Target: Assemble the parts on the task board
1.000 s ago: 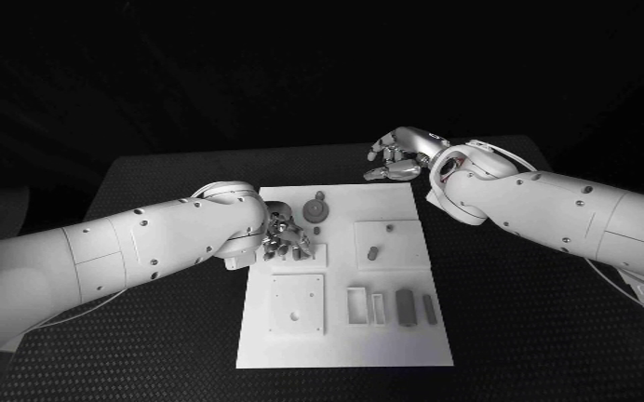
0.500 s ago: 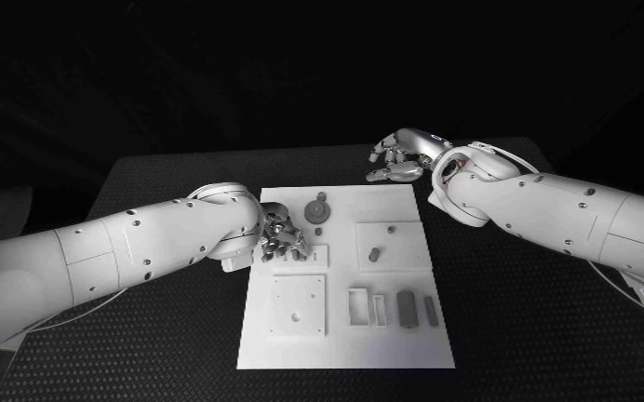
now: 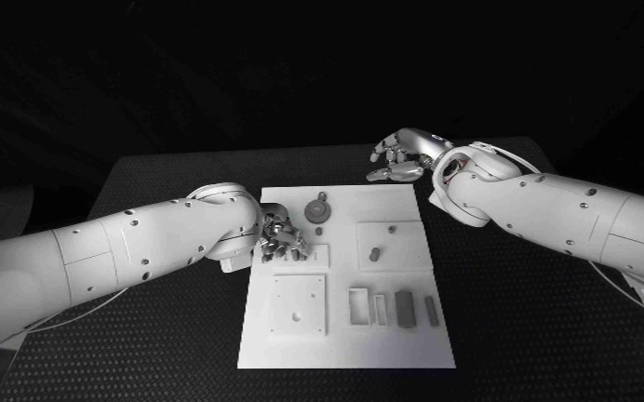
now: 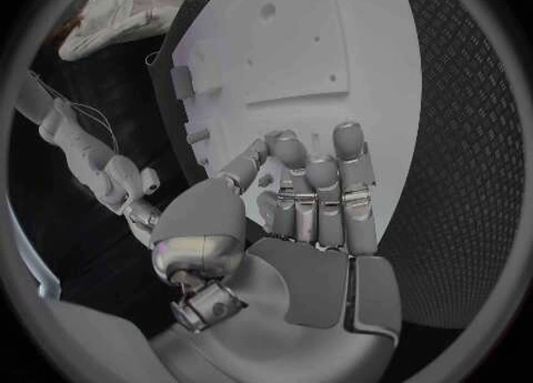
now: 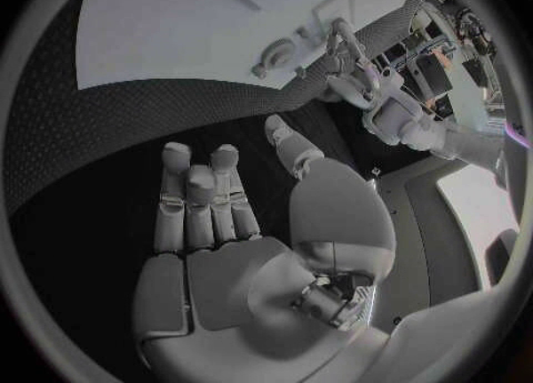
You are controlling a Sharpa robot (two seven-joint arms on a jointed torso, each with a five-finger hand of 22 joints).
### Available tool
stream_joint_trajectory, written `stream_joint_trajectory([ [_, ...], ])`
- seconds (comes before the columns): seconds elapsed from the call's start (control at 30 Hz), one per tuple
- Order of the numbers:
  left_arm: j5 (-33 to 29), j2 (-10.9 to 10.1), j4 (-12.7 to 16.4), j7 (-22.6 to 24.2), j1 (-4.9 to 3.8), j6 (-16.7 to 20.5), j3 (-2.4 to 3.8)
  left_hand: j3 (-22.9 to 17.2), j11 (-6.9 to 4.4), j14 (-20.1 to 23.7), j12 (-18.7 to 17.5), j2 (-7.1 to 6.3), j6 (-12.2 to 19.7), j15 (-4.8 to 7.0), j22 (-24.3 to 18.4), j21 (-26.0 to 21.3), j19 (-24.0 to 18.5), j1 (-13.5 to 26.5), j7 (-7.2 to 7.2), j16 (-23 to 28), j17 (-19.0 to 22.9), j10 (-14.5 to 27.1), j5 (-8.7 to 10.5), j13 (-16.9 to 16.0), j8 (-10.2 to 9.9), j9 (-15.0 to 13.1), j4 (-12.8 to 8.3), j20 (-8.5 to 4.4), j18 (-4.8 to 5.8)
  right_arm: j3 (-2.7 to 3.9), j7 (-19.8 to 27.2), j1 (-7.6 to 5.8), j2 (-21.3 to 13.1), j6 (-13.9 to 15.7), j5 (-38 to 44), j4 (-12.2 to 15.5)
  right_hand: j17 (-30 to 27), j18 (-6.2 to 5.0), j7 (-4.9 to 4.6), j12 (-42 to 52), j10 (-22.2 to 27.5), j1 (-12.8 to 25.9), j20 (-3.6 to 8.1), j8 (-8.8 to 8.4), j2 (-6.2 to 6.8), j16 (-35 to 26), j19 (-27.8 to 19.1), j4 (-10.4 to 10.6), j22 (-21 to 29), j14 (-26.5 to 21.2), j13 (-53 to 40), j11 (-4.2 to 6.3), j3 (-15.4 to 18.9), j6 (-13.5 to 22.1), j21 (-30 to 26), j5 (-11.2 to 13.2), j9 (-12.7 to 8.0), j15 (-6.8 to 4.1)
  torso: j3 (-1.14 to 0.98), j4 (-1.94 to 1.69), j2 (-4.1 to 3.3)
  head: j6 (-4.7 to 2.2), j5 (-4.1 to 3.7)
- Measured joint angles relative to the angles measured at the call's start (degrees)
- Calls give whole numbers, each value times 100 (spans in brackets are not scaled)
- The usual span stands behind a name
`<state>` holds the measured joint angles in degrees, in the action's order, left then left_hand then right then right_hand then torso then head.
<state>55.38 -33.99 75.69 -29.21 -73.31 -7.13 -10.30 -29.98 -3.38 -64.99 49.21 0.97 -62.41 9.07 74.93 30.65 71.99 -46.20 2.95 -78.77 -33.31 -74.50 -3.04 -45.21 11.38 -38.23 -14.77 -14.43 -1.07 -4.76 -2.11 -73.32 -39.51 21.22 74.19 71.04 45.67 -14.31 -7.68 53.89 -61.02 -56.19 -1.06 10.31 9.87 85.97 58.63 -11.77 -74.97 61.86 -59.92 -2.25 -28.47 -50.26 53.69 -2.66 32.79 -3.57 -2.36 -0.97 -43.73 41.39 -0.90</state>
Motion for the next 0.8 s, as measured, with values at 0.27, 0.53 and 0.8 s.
stream_joint_trajectory([
  [0.27,-11,-29,2,6,4,8,-1,72,0,-1,0,-194,1,-1,0,0,-1,118,0,0,14,0,-6,6,33,-4,119,1,0,0,0,0,-2,-1,0,0,0,0,-3,0,0,0,0,0,0,0,0,0,0,-1,6,0,0,-2,0,0,0,1,-3,5,-1,-12,11],
  [0.53,-8,-166,77,-9,7,23,7,372,0,-9,0,-618,0,-9,-1,0,-1,542,0,-22,26,0,5,13,4,35,317,1,0,0,0,0,-11,-1,0,-9,0,0,-13,0,0,0,0,0,0,0,0,0,0,-1,5,0,0,-12,0,0,0,1,-5,7,0,-32,20],
  [0.8,2,-225,103,-57,28,38,91,515,0,3,0,-770,14,2,-1,-2,-2,694,5,-44,37,0,5,13,-12,22,307,2,0,0,0,0,-12,-1,0,-16,0,0,-12,0,0,0,0,0,0,0,0,0,0,-1,5,0,0,-12,0,0,0,1,-3,2,3,-47,24],
])
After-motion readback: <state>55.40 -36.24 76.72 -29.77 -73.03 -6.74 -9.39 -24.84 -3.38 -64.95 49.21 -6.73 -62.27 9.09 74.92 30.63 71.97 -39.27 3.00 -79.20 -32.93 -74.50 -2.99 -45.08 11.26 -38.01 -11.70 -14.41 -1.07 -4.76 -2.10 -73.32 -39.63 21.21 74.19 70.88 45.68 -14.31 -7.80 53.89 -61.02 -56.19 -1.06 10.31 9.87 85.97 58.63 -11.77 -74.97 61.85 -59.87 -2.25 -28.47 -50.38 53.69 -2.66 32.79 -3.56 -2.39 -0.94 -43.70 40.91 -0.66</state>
